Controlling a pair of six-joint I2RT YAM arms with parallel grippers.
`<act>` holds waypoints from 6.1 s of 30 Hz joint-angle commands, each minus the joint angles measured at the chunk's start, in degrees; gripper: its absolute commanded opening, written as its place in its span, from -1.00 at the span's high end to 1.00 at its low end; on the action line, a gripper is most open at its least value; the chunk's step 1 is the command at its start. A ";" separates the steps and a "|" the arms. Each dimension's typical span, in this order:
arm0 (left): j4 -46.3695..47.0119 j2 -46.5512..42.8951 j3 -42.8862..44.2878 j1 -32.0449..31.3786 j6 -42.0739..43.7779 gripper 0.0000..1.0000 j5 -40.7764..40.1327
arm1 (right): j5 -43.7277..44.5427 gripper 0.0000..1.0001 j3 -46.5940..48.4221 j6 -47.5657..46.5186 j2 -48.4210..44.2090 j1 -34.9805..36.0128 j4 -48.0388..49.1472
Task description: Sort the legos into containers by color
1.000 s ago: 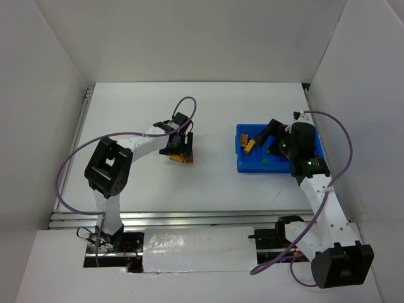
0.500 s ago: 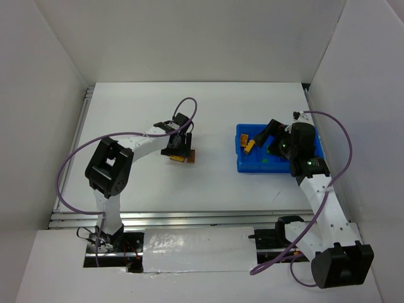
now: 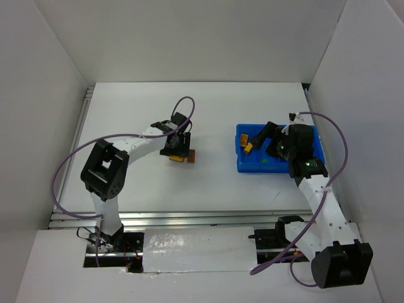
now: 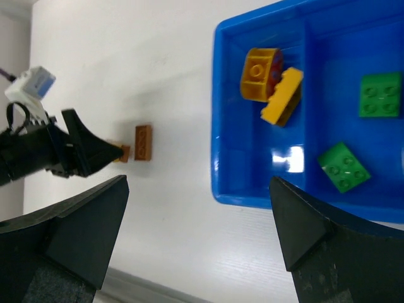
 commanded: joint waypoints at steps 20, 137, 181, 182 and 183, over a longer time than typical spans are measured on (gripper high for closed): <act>26.03 -40.33 -10.84 -7.93 0.42 1.00 50.22 | -35.57 -0.99 6.03 6.87 -3.98 4.60 6.87; 46.26 -53.36 -22.80 -14.52 21.95 1.00 52.32 | -46.04 0.45 -6.54 53.82 -1.07 24.64 60.31; 43.18 -54.15 -22.36 -14.52 24.68 1.00 52.68 | -48.07 1.00 -3.21 33.30 -1.77 18.49 39.06; 43.09 -54.32 -22.28 -14.52 24.59 1.00 51.81 | -47.19 1.00 -2.33 30.99 -2.12 16.83 32.59; 42.66 -54.41 -22.28 -14.61 24.59 1.00 51.27 | -45.44 1.00 0.03 24.53 -2.39 15.77 28.27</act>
